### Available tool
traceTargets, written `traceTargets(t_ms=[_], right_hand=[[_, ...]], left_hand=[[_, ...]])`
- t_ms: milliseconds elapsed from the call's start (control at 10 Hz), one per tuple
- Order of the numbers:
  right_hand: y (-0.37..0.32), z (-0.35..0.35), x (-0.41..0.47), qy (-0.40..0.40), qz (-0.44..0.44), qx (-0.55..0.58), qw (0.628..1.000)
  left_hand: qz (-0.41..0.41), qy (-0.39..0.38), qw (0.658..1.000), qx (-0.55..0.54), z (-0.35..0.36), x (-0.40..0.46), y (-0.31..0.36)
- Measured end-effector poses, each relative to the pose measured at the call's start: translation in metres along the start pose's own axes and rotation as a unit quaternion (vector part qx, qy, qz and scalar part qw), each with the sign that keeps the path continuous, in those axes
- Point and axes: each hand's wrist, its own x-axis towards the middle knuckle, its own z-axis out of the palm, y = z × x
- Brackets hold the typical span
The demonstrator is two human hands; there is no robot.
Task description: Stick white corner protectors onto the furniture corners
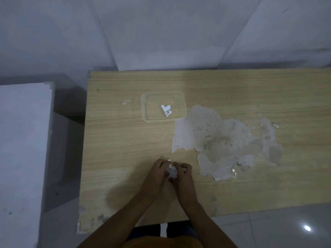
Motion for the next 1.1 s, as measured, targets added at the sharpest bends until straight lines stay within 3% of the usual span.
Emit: traceTargets(t_ms=[200, 500, 600, 800, 900, 1100], right_hand=[[-0.032, -0.005, 0.046, 0.036, -0.01, 0.038, 0.999], [-0.04, -0.038, 0.053, 0.119, -0.091, -0.024, 0.988], [-0.023, -0.047, 0.04, 0.077, -0.082, -0.062, 0.992], [-0.001, -0.052, 0.021, 0.0, -0.081, -0.118, 0.99], [0.002, -0.058, 0.013, -0.016, -0.059, -0.111, 0.992], [0.001, -0.079, 0.018, -0.027, -0.098, -0.116, 0.988]], left_hand=[[0.011, 0.028, 0.999, 0.016, -0.026, 0.023, -0.007], [-0.001, 0.015, 0.996, 0.084, -0.054, 0.025, -0.012], [0.014, 0.022, 0.993, 0.117, -0.06, 0.016, -0.015], [0.144, -0.029, 0.966, 0.214, -0.053, 0.005, -0.013], [0.137, -0.036, 0.96, 0.24, -0.048, 0.009, -0.006], [0.088, -0.025, 0.972, 0.217, -0.051, 0.008, -0.003]])
